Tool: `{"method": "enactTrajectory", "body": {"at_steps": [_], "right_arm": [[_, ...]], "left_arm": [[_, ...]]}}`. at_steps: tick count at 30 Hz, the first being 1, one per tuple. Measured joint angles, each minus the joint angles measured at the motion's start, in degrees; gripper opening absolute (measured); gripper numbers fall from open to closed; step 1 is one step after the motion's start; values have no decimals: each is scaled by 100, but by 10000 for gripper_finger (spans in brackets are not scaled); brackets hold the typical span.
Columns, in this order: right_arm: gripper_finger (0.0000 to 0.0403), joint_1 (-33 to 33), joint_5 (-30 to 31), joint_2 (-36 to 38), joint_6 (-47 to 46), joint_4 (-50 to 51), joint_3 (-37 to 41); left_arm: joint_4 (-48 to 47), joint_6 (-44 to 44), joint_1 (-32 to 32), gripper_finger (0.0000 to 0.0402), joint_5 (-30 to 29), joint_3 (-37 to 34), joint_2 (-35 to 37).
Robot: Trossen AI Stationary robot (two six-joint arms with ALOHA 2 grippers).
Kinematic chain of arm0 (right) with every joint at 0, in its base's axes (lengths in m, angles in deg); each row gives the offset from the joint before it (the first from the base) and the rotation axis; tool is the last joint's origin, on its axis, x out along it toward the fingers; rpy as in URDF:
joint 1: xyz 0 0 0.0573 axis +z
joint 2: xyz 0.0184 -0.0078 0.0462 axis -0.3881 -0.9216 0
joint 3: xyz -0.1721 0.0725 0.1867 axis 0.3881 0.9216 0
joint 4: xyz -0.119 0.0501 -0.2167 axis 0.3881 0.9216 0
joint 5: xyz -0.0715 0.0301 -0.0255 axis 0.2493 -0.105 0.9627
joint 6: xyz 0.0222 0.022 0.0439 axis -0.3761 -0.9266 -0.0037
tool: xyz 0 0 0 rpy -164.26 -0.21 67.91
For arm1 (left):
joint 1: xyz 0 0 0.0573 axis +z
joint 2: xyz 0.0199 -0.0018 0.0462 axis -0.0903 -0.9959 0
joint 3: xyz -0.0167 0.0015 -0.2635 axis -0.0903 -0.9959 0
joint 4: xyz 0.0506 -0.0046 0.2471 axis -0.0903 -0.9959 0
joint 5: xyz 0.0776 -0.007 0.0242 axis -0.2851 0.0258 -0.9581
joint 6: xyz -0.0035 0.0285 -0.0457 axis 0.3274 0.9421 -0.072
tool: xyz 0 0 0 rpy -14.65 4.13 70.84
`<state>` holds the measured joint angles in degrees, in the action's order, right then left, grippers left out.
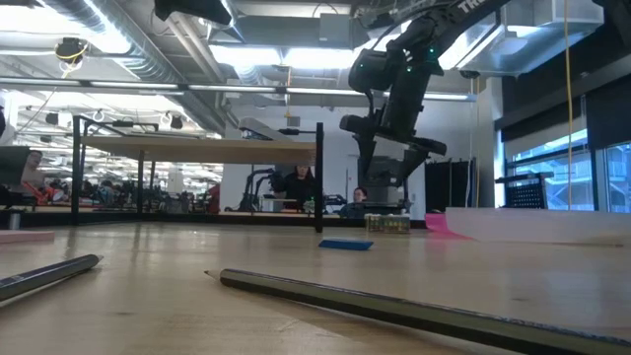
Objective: Pack school essentials
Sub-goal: Put the yellow crayon box into the pink supply box
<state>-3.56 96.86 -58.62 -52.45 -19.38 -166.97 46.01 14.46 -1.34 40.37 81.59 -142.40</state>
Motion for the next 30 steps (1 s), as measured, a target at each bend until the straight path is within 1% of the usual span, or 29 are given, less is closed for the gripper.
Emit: {"method": "enactTrajectory", "body": {"at_steps": [3, 5, 9, 14, 17, 21, 24, 27, 30], "right_arm": [[384, -2, 253, 0, -282, 1, 0], [395, -2, 329, -2, -295, 3, 0], [393, -2, 334, -103, -297, -72, 0], [399, -2, 249, -410, -309, -125, 2], [400, -20, 245, -529, -559, -129, 2], [400, -28, 574, -564, -602, -148, 3], [400, -13, 849, -562, -916, -170, 4], [400, -11, 890, -557, -1188, -114, 2], [400, -9, 884, -610, -1178, -107, 4]], "left_arm": [[0, 0, 0, 0, -1, 0, -1], [-1, 0, 0, 0, -1, 0, -1], [-2, 0, 0, 0, -1, 0, 1], [-1, 0, 0, 0, -1, 0, 1], [-2, 0, 0, 0, -1, 0, 0], [-2, 0, 0, 0, -1, 0, 1], [-2, 0, 2, 0, 1, 0, 1], [-2, 0, 0, 0, 0, 0, 1], [-2, 0, 0, 0, 1, 0, 1]]}}
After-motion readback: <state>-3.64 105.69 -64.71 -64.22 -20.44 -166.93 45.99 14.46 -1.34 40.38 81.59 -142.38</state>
